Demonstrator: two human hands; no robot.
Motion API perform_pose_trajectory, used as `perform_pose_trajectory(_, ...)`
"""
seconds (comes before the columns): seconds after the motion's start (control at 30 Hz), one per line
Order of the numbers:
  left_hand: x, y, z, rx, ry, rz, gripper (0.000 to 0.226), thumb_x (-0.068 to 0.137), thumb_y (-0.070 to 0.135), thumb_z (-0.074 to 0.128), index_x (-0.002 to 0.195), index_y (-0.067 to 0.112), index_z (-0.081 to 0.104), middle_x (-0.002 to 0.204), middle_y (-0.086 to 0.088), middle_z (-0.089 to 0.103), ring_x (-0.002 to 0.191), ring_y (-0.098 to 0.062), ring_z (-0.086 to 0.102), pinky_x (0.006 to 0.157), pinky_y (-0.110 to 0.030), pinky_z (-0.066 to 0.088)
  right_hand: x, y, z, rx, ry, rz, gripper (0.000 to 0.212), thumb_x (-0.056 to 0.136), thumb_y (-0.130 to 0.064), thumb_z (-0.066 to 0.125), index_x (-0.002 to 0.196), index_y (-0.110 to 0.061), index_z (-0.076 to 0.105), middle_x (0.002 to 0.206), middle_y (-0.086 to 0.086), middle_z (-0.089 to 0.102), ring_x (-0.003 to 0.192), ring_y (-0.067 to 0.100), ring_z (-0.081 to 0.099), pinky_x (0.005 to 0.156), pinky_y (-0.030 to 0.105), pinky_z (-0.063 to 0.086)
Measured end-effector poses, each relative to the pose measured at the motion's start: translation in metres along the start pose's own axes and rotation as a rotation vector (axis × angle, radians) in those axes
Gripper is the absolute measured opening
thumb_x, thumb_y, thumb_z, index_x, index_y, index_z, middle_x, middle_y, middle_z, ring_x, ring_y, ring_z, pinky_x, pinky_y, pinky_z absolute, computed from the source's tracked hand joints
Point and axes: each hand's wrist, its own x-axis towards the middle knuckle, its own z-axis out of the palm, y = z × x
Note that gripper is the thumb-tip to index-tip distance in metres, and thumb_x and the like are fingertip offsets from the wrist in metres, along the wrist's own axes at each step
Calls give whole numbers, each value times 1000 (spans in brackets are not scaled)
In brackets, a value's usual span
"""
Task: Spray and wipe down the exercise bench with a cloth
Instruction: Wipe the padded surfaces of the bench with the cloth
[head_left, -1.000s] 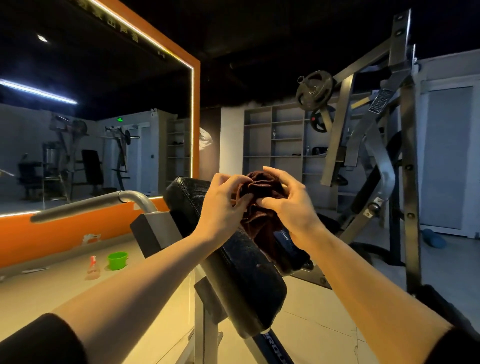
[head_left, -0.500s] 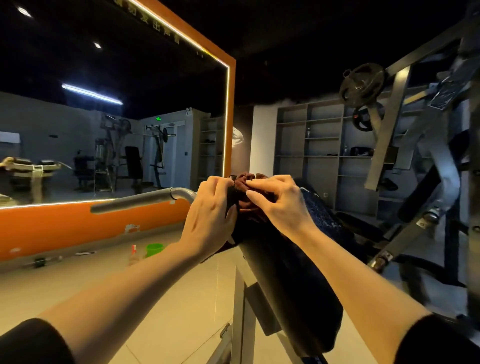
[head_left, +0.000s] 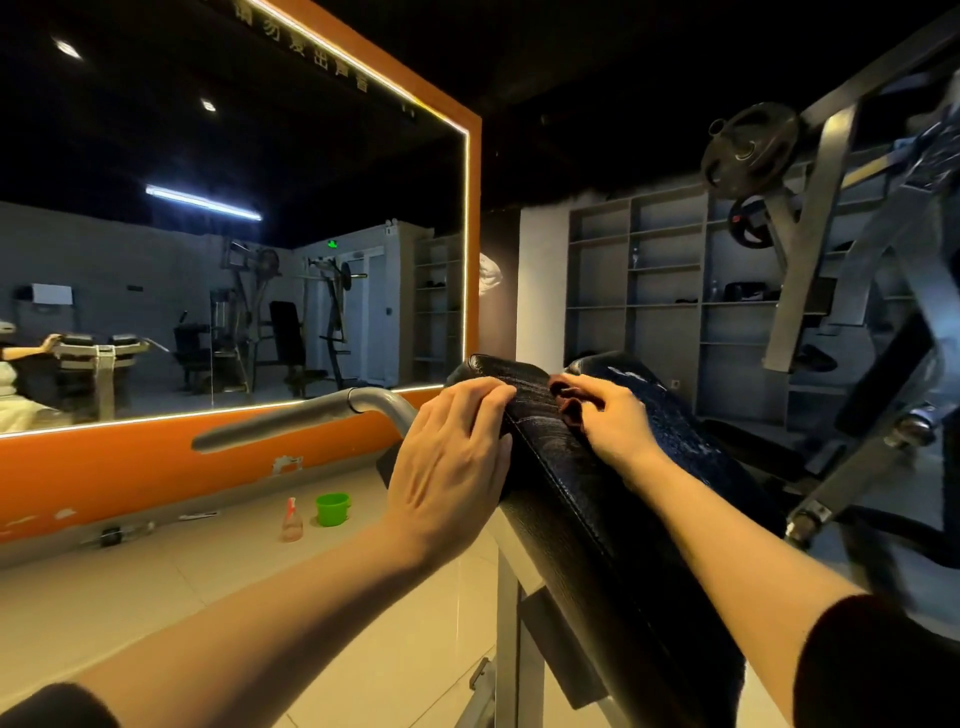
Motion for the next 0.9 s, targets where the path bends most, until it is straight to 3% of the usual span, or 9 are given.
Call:
perform_pose_trajectory(0.07,0,1,0,18,0,40,36,94,27,45,125,10,53,122,-9,58,109,-21,53,92,-32,48,1,-10,-3,101,96,52,41,96,-2,43,120,-26,66,124,2,62,113,21,59,82,26,54)
perform_pose_trajectory(0.13,0,3,0,19,7,71,34,93,25,47,123,11,54,120,-9,59,108,-21,55,92,-33,48,-5,-32,-1,155,5,-79,36,101,-14,44,133,-23,57,127,-5,53,120,13,48,93,20,45)
perform_pose_trajectory(0.2,-1,4,0,27,14,99,32,92,25,48,121,11,53,119,-10,60,105,-23,58,91,-35,50,-12,-46,8,32,-182,-247,37,103,-25,43,139,-24,50,142,-5,47,134,12,36,112,30,30)
perform_pose_trajectory(0.27,-1,4,0,37,15,121,29,93,24,48,118,10,55,116,-12,61,102,-25,60,88,-37,51,-9,-34,14,-154,-180,-308,38,103,-27,44,140,-26,50,151,-2,40,142,15,29,119,39,21)
perform_pose_trajectory(0.47,-2,1,-1,35,-2,92,28,94,25,45,115,11,57,112,-9,62,98,-21,60,85,-34,51,5,21,-14,-133,92,18,29,93,-12,56,117,-17,70,119,5,69,112,26,62,101,37,46)
perform_pose_trajectory(0.57,-2,0,1,32,6,102,27,94,26,45,114,12,56,111,-8,62,97,-20,60,83,-34,51,-21,-10,-9,68,-2,-250,32,97,-35,46,122,-28,64,133,-7,58,126,16,51,108,30,37)
perform_pose_trajectory(0.67,-2,1,1,28,10,128,26,95,26,45,112,12,58,111,-8,62,95,-20,59,83,-34,50,-42,-29,6,-41,-210,-483,40,99,-36,32,134,-35,51,148,-16,38,143,4,21,118,23,11)
perform_pose_trajectory(0.77,-2,1,0,31,9,138,23,94,24,47,109,13,61,110,-6,62,96,-20,59,83,-33,49,-21,8,-2,-92,-136,-275,36,100,-17,49,134,-24,57,148,-4,45,142,13,30,120,31,17)
perform_pose_trajectory(0.9,-4,0,1,31,2,125,25,94,24,47,110,13,63,111,-7,62,97,-21,60,83,-34,50,-15,27,-32,-33,81,54,49,84,-5,69,130,-17,61,126,2,64,119,16,57,107,31,41)
